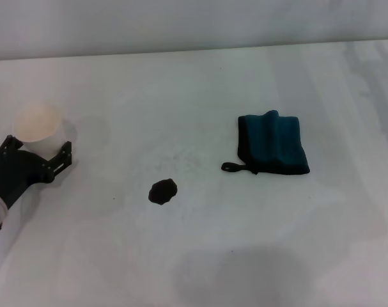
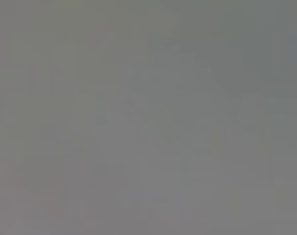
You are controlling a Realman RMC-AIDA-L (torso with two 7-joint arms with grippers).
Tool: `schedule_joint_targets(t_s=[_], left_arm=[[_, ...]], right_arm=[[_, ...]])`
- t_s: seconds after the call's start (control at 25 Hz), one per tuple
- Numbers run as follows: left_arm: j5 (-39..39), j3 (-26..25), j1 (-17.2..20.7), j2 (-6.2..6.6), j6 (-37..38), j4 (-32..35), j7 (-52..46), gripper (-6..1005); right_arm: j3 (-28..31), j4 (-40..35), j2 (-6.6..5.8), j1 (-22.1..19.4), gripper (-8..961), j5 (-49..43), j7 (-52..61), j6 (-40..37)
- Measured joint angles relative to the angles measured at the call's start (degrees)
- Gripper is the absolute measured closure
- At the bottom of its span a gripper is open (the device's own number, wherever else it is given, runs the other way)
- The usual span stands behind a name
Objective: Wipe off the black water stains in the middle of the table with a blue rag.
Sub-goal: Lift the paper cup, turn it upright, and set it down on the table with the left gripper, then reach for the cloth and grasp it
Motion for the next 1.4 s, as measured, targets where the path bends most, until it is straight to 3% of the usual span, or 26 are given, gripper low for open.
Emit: schedule_joint_targets(t_s=[0.44, 0.68, 0.84, 0.88, 0.92, 1.0, 1.2, 1.24, 1.28, 1.4], left_arm=[[-0.1, 1.7, 6.0, 0.23, 3.7, 3.0, 0.1, 119], [-0.3, 3.8, 8.9, 0.21, 5.8, 3.6, -0.2, 120], [-0.9, 3.6, 11.3, 0.31, 10.7, 3.6, -0.3, 119], [-3.0, 3.6, 13.0, 0.43, 14.6, 3.6, -0.3, 119], [-3.0, 3.6, 13.0, 0.43, 14.6, 3.6, -0.3, 119], [-5.7, 3.6, 14.5, 0.51, 17.2, 3.5, -0.3, 120], [-13.2, 3.4, 16.3, 0.67, 19.2, 3.1, -0.4, 121], [-15.4, 3.4, 16.5, 0.9, 19.2, 3.0, -0.4, 121], [-15.4, 3.4, 16.5, 0.9, 19.2, 3.0, -0.4, 121], [-17.6, 3.3, 16.1, 1.14, 19.3, 3.0, -0.4, 121]], right_arm=[[-0.2, 0.0, -0.07, 0.2, 164, -0.1, 0.5, -0.1], [-3.4, -0.2, -0.21, 0.9, 164, -0.1, 3.2, -0.3], [-9.8, -4.1, -0.67, 1.0, 165, -0.2, 9.5, -2.2], [-14.8, -9.0, -0.84, 0.5, 165, -0.2, 17.3, -5.9], [-14.8, -9.0, -0.84, 0.5, 165, -0.2, 17.3, -5.9], [-21.7, -15.3, -1.23, 0.0, 165, -1.1, 27.3, -12.1], [-39.3, -28.4, -4.12, 0.5, 169, -11.2, 48.3, -22.8], [-43.1, -30.6, -5.83, 1.5, 169, -17.2, 57.5, -24.5], [-43.1, -30.6, -5.83, 1.5, 169, -17.2, 57.5, -24.5], [-46.5, -32.6, -9.09, 3.7, 170, -31.4, 75.8, -22.9]])
